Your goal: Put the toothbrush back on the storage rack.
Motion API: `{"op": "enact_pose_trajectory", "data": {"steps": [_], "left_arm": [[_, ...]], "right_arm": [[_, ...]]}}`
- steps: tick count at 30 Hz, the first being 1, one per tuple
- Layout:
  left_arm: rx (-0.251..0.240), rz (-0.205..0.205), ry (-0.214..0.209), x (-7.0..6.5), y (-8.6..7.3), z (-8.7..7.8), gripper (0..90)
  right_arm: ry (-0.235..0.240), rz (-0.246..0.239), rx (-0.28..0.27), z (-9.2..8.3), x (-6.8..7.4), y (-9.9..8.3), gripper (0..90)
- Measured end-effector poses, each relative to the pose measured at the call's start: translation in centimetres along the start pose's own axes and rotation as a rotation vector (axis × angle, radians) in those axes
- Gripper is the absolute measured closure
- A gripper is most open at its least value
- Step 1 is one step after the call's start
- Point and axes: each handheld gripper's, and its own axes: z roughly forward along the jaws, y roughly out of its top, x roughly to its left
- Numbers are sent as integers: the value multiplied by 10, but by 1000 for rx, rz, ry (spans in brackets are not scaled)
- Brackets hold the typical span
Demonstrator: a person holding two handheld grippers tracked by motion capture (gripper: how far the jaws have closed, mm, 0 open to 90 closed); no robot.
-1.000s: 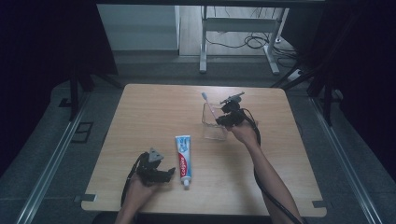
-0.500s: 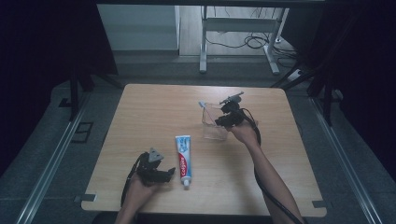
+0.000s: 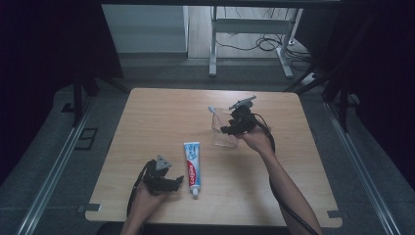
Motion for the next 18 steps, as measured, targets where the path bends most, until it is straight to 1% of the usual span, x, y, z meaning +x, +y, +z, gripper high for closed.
{"op": "enact_pose_trajectory", "data": {"steps": [4,7,8,9,10,11,13,18], "left_arm": [[2,2,0,0,0,0,147],[-1,-1,-1,0,0,0,147],[-1,-1,-1,0,0,0,147],[4,6,0,0,0,0,147],[-2,-1,-1,0,0,0,147],[5,7,0,0,0,0,147],[-1,-1,-1,0,0,0,147],[0,1,-1,0,0,0,147]], "right_arm": [[11,-21,-7,-6,4,-1,400],[11,-28,-14,-10,6,-2,369],[13,-22,-18,-11,7,-2,359],[16,-23,-23,-13,8,-3,348],[15,-23,-32,-16,9,-4,335],[15,-23,-32,-16,9,-4,324],[13,-32,-34,-20,11,-5,298],[6,-52,-45,-28,14,-7,266]]}}
